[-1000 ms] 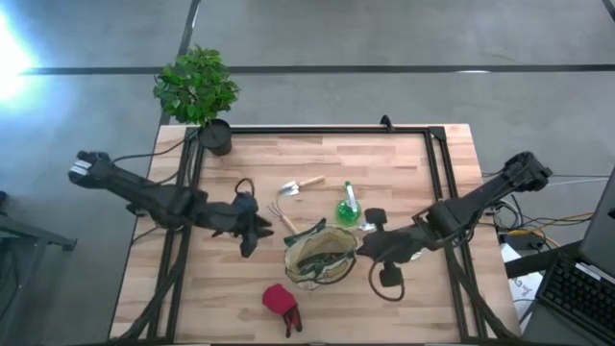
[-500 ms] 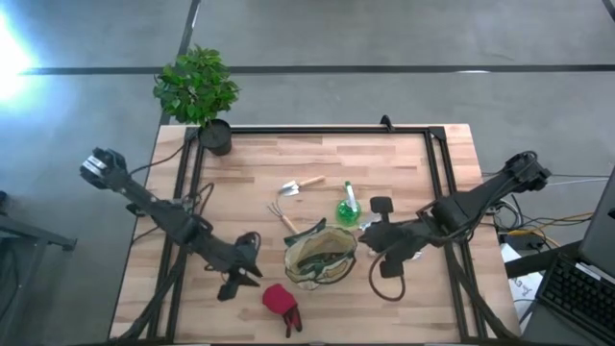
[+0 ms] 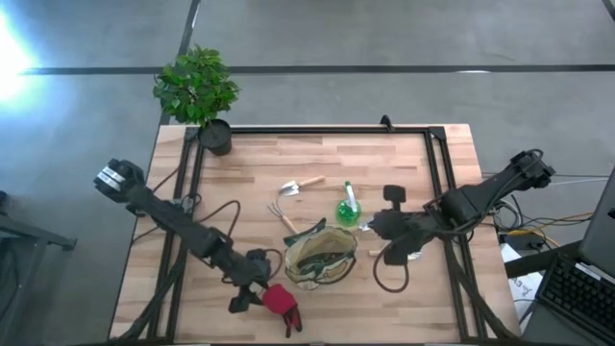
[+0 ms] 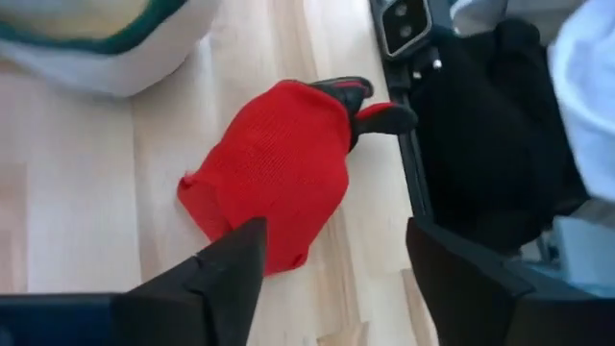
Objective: Pick & Place Garden tools in Gardening bag
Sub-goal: Put the garden sprayer into the gardening bag
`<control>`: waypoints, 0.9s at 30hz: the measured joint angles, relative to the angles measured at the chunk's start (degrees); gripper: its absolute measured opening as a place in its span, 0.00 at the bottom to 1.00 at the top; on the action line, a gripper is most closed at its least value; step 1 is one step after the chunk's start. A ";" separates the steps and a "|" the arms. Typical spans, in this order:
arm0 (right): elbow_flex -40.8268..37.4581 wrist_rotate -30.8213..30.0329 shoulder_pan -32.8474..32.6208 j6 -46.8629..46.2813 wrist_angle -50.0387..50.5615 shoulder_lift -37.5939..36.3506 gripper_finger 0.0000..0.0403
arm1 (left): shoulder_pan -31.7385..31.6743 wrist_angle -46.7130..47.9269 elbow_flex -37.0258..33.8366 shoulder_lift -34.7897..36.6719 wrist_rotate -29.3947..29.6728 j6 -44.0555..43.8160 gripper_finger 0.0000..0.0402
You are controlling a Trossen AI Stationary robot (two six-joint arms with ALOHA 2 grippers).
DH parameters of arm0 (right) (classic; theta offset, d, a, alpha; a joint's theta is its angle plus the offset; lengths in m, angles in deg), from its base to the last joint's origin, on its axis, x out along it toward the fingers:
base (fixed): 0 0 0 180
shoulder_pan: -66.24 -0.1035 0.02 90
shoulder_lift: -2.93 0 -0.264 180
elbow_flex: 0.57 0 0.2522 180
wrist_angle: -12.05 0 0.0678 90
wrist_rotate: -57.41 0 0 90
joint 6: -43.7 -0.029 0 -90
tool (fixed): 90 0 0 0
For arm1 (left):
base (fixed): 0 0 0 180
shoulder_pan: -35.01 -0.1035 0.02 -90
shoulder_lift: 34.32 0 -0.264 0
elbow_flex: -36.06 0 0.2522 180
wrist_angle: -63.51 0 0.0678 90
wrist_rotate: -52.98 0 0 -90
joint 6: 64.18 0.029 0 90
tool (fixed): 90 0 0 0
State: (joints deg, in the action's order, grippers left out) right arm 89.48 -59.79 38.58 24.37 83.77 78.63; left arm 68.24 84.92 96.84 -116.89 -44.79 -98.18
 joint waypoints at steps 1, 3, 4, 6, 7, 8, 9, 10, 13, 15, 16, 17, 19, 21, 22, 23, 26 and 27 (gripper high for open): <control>0.00 -0.03 0.00 0.00 -0.01 -0.09 0.02 | -0.05 -0.15 0.57 -0.46 -0.49 1.56 0.65; 0.00 -0.04 0.14 0.00 -0.03 -0.21 0.02 | -0.05 0.00 1.38 -0.95 -0.56 5.15 0.67; 0.00 -0.02 0.17 0.00 -0.07 -0.21 0.02 | -0.05 -0.04 1.89 -1.16 -0.53 7.13 0.67; -0.02 -0.02 0.19 0.00 -0.05 -0.24 0.02 | -0.07 -0.05 2.52 -1.53 -0.55 10.17 0.67; -0.02 -0.02 0.20 0.00 -0.05 -0.25 0.02 | -0.11 0.16 2.80 -1.73 -0.54 11.32 0.67; -0.02 -0.02 0.20 0.00 -0.01 -0.26 0.02 | -0.13 0.20 3.08 -1.88 -0.53 12.45 0.66; -0.02 -0.04 0.22 0.00 0.00 -0.28 0.02 | -0.16 0.42 3.32 -1.92 -0.43 13.40 0.66; -0.03 -0.28 0.24 0.00 0.00 -0.30 0.02 | -0.25 0.97 3.51 -1.89 -0.15 14.13 0.66; -0.24 -4.46 0.59 -0.02 -0.03 -0.30 0.02 | -0.86 3.44 4.36 -1.05 1.50 14.22 0.66; -0.43 -7.86 2.24 -0.86 -0.01 -0.15 0.02 | -1.61 5.96 5.08 -0.26 4.23 12.12 0.66; -0.45 -8.47 3.65 -2.11 0.00 -0.03 0.02 | -1.94 7.09 5.32 0.22 5.74 10.71 0.66; -0.53 -8.56 5.46 -4.05 -0.03 0.18 0.02 | -2.38 8.39 5.36 0.58 7.16 8.83 0.66; -0.81 -7.79 8.92 -8.92 0.13 0.33 0.02 | -3.20 10.29 5.34 1.35 9.21 4.34 0.66; -1.17 -7.23 11.82 -13.05 -0.15 0.33 0.02 | -4.00 12.06 5.33 2.07 10.64 0.41 0.66; -1.27 -7.34 12.76 -14.69 -0.36 0.33 0.02 | -4.37 12.98 5.32 2.36 11.37 -0.84 0.66; -1.35 -7.41 13.29 -15.89 -0.31 0.33 0.02 | -4.52 13.72 5.32 2.63 11.83 -2.02 0.66; -1.53 -7.35 13.51 -18.79 -1.41 0.33 0.02 | -4.64 18.19 5.28 2.98 13.24 -4.70 0.66; -1.56 -7.31 13.49 -20.07 -1.76 0.33 0.02 | -4.64 19.73 5.27 3.01 14.33 -4.84 0.66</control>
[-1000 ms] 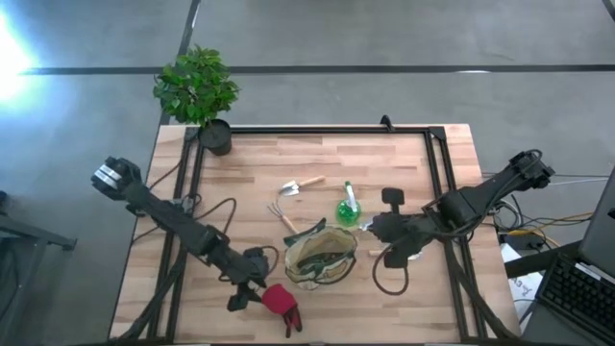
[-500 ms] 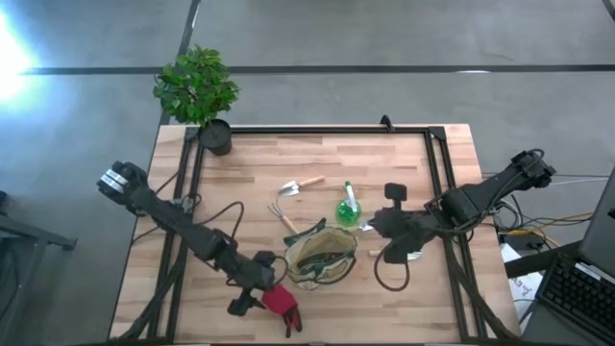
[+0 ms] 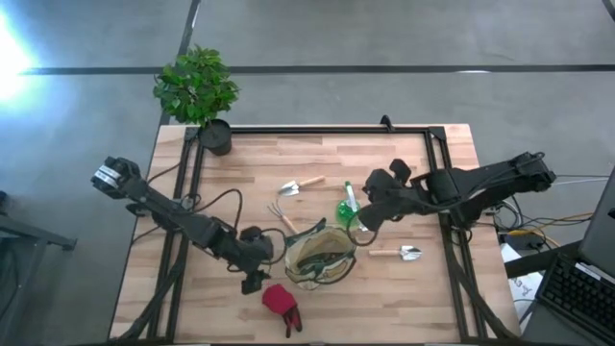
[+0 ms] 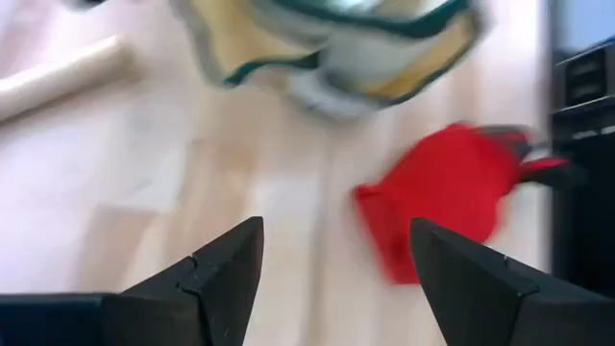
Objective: Pick & Place Garden tools in Gardening bag
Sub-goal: Put the garden sprayer into the gardening bag
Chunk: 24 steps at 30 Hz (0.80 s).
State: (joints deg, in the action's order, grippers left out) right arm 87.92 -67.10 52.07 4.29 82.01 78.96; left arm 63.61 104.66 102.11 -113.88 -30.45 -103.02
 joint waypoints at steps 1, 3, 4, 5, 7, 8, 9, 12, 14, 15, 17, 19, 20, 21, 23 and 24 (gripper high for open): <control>-0.06 0.01 -0.03 -1.34 -0.08 0.00 0.03 | 0.01 1.49 -0.02 0.02 1.19 -0.05 0.66; -0.22 -0.05 -0.03 -4.36 -0.04 0.57 0.05 | -0.04 4.07 -0.05 0.05 4.54 -0.84 0.65; -0.39 -0.04 -0.02 -5.60 -0.03 0.78 0.07 | -0.07 4.87 -0.07 0.05 6.78 -1.87 0.65; -0.64 -0.06 -0.01 -6.89 0.00 1.19 0.09 | -0.07 5.65 -0.07 0.05 8.64 -3.05 0.65; -0.71 -0.15 0.24 -8.60 0.06 2.27 0.13 | -0.13 6.24 -0.09 0.09 10.55 -4.45 0.65; -0.76 -0.16 0.32 -9.37 -0.01 2.80 0.15 | -0.13 6.32 -0.09 0.09 10.66 -4.57 0.65; -0.84 -0.17 0.43 -10.22 0.01 3.43 0.18 | -0.11 6.61 -0.09 0.09 10.64 -4.60 0.65; -0.85 -0.13 1.36 -12.96 -0.09 5.29 0.26 | -0.04 7.29 -0.09 0.09 10.47 -4.52 0.65; -0.87 -0.17 2.16 -14.69 -0.12 6.48 0.31 | -0.07 7.86 -0.09 0.09 10.47 -4.84 0.65; -0.87 -0.15 2.56 -15.34 -0.10 6.99 0.33 | -0.07 8.23 -0.09 0.09 10.48 -5.24 0.65; -0.87 0.10 3.29 -16.60 -0.08 8.09 0.38 | -0.07 8.85 -0.09 0.09 10.47 -6.30 0.65; -0.87 0.91 4.03 -17.40 0.02 8.68 0.43 | -0.07 9.60 -0.09 0.12 10.47 -7.37 0.65; -0.87 1.48 4.35 -17.64 0.04 8.94 0.46 | -0.07 10.04 -0.10 0.12 10.45 -7.81 0.65; -0.86 1.90 4.60 -17.86 0.04 9.17 0.48 | -0.07 10.31 -0.11 0.12 10.44 -7.98 0.65; -0.87 2.80 4.93 -18.14 0.02 9.54 0.51 | -0.07 10.90 -0.11 0.12 10.38 -8.03 0.65; -0.87 2.93 5.03 -18.22 -0.02 9.85 0.53 | -0.07 11.35 -0.11 0.12 10.36 -8.05 0.65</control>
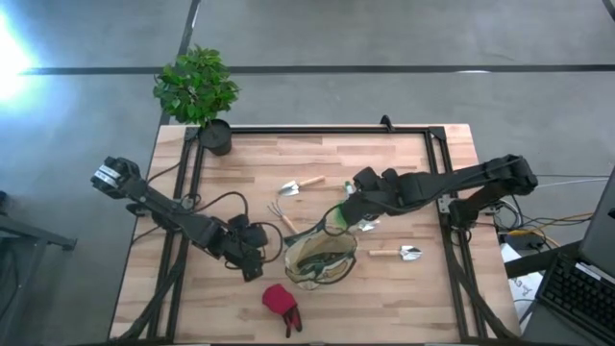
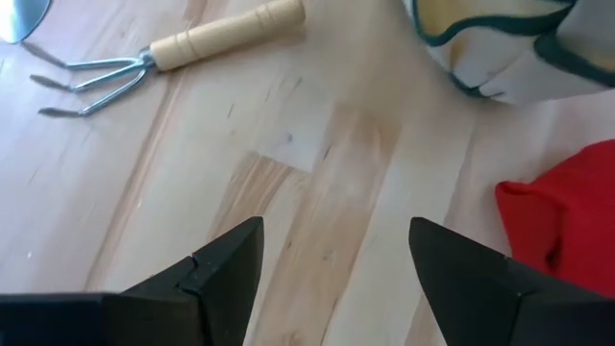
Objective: Pick & Place Garden tools in Gardening bag
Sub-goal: Put the garden sprayer into the gardening bag
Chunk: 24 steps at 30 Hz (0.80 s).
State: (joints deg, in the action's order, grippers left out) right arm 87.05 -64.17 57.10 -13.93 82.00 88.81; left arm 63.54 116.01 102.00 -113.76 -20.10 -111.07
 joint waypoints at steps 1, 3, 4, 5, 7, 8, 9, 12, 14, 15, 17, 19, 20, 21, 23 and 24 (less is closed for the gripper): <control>0.00 0.10 0.07 -0.04 0.00 0.23 0.54 | 0.00 0.13 0.00 0.00 0.00 -0.02 0.65; 0.00 0.32 0.31 -0.47 0.00 0.58 0.55 | 0.00 0.30 0.00 0.00 -0.07 -0.02 0.65; 0.00 0.36 0.38 -0.67 -0.05 0.79 0.56 | 0.00 0.38 0.00 0.00 -0.09 -0.02 0.65; 0.00 0.37 0.50 -0.79 -0.09 1.01 0.56 | 0.00 0.35 0.00 0.00 -0.15 -0.04 0.65; 0.00 0.41 0.63 -0.92 -0.26 1.63 0.56 | 0.00 0.35 0.00 0.00 -0.42 -0.05 0.65; 0.00 0.51 0.74 -0.92 -0.56 2.02 0.56 | 0.00 0.35 0.00 0.00 -0.44 -0.07 0.65; 0.00 0.60 0.80 -0.89 -0.93 2.41 0.55 | 0.00 0.35 0.00 0.00 -0.48 -0.07 0.65; 0.00 1.39 1.24 -0.59 -1.63 3.60 0.53 | 0.00 0.40 0.00 0.00 -0.50 -0.07 0.65; -0.02 1.65 1.62 -0.07 -1.64 4.51 0.52 | 0.00 0.60 0.00 0.00 -0.54 -0.07 0.65; -0.02 1.65 1.75 0.24 -1.65 5.01 0.51 | 0.00 0.79 0.00 0.00 -0.54 -0.06 0.65; -0.07 2.03 2.07 0.83 -1.55 5.68 0.47 | 0.00 0.91 -0.02 0.00 -0.55 -0.05 0.65; -0.07 3.11 2.34 1.46 -1.57 6.14 0.43 | -0.02 0.92 -0.02 0.01 -0.55 -0.05 0.65; -0.07 3.47 2.43 2.11 -1.57 6.27 0.39 | -0.04 0.97 -0.02 0.00 -0.55 -0.04 0.65; -0.07 3.65 2.54 2.63 -1.61 6.40 0.36 | -0.04 1.01 -0.02 0.00 -0.55 -0.04 0.65; -0.07 3.72 2.63 3.93 -1.55 6.48 0.27 | -0.04 1.01 -0.04 0.00 -0.55 0.24 0.65; -0.08 3.75 2.68 4.62 -1.50 6.36 0.22 | -0.04 1.01 -0.09 0.00 -0.55 0.30 0.66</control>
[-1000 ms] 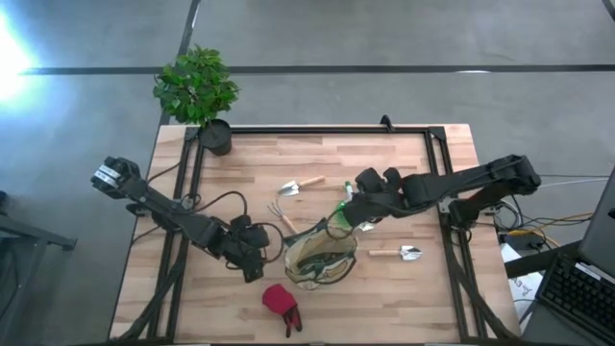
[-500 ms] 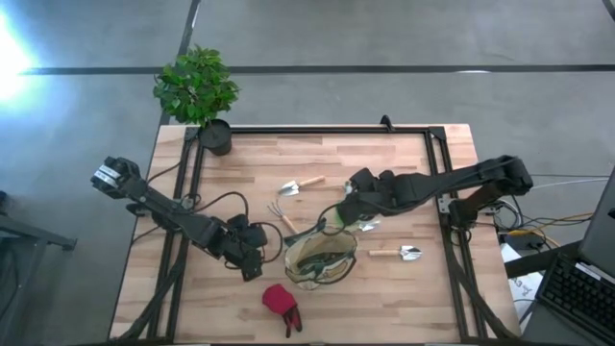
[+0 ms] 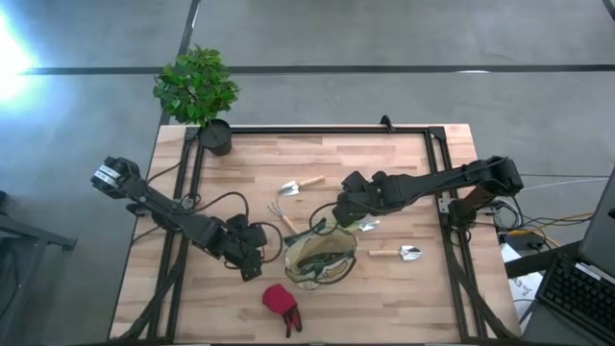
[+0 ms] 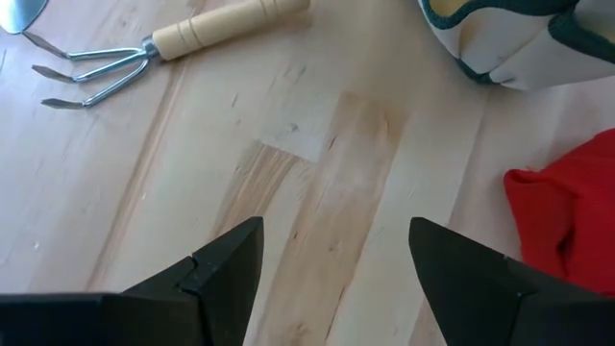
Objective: Pick & Place Garden tools in Gardening bag
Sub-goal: Put the garden sprayer into the gardening bag
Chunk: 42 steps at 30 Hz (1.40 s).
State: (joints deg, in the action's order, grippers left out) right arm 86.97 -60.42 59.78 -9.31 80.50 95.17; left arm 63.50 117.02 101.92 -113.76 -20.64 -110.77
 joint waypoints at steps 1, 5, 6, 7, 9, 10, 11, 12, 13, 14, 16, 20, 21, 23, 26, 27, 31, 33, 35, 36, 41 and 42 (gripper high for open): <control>-0.01 0.02 0.00 0.86 -0.04 -0.12 0.17 | 0.00 0.02 -0.04 0.01 0.00 0.00 0.65; -0.01 -0.16 0.00 4.68 0.31 -1.72 0.10 | 0.00 -0.05 -0.49 0.02 0.00 0.01 0.66; -0.01 -0.18 0.04 5.58 0.81 -2.22 0.10 | 0.00 -0.08 -0.70 0.02 0.00 0.00 0.66; -0.01 -0.14 0.13 6.95 1.13 -2.86 0.10 | 0.00 0.06 -0.92 0.02 0.00 0.00 0.66; 0.36 -0.12 0.29 9.74 2.38 -4.57 0.10 | 0.02 0.14 -1.17 0.02 0.00 -0.19 0.66; 0.82 -0.10 0.31 11.52 2.99 -5.61 0.10 | 0.02 0.11 -1.29 0.02 0.00 -0.41 0.66; 1.45 0.25 0.31 13.75 3.33 -6.68 0.10 | 0.02 0.07 -1.37 0.04 -0.03 -0.47 0.66; 2.10 1.11 0.31 16.46 3.38 -7.90 0.10 | 0.02 0.10 -1.41 0.09 -0.25 -0.44 0.66; 2.81 2.43 0.31 19.64 3.45 -9.14 0.10 | 0.01 0.12 -1.42 0.12 -0.54 -0.27 0.66; 3.60 3.97 0.30 22.94 3.48 -10.21 0.10 | 0.00 0.03 -1.42 0.19 -0.69 -0.09 0.66; 5.45 6.96 0.24 29.02 3.36 -12.33 0.10 | -0.03 0.01 -1.39 0.34 -0.81 0.33 0.66; 9.89 11.41 -0.14 39.29 3.37 -15.60 0.10 | -0.67 0.27 0.45 0.91 -2.16 2.02 0.66; 11.08 11.64 -0.17 41.04 3.45 -16.02 0.10 | -0.91 0.26 1.23 1.18 -2.25 2.88 0.66; 13.67 11.93 -0.17 43.94 3.33 -16.57 0.10 | -1.32 0.28 3.24 1.86 -2.25 5.11 0.66; 17.06 14.45 -0.13 48.30 3.32 -16.70 0.10 | -2.07 0.14 7.15 3.05 -2.19 9.93 0.66; 18.17 16.16 -0.13 49.64 3.29 -16.41 0.10 | -2.36 0.35 8.63 3.51 -2.06 11.71 0.66; 21.33 23.98 -0.66 53.04 3.40 -14.17 0.10 | -3.27 0.34 14.91 5.35 0.99 19.50 0.66; 22.31 25.70 -1.46 54.47 3.73 -12.86 0.10 | -3.39 0.43 18.06 6.10 3.75 23.55 0.66; 23.39 25.94 -2.25 55.33 4.51 -11.78 0.10 | -3.49 0.52 20.85 6.83 6.82 26.74 0.66; 23.95 25.97 -2.56 55.50 5.32 -11.18 0.10 | -3.54 0.53 22.14 7.17 8.44 27.78 0.66; 26.23 25.96 -3.45 56.41 5.05 -8.14 0.10 | -5.03 0.49 27.19 7.67 12.73 28.96 0.66; 26.70 25.96 -3.45 57.01 5.03 -7.31 0.10 | -5.61 0.32 27.87 7.54 12.82 29.26 0.66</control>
State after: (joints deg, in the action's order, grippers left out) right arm 113.68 -34.46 56.33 47.70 85.53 87.86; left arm 57.89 117.34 129.78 -106.22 -7.83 -81.50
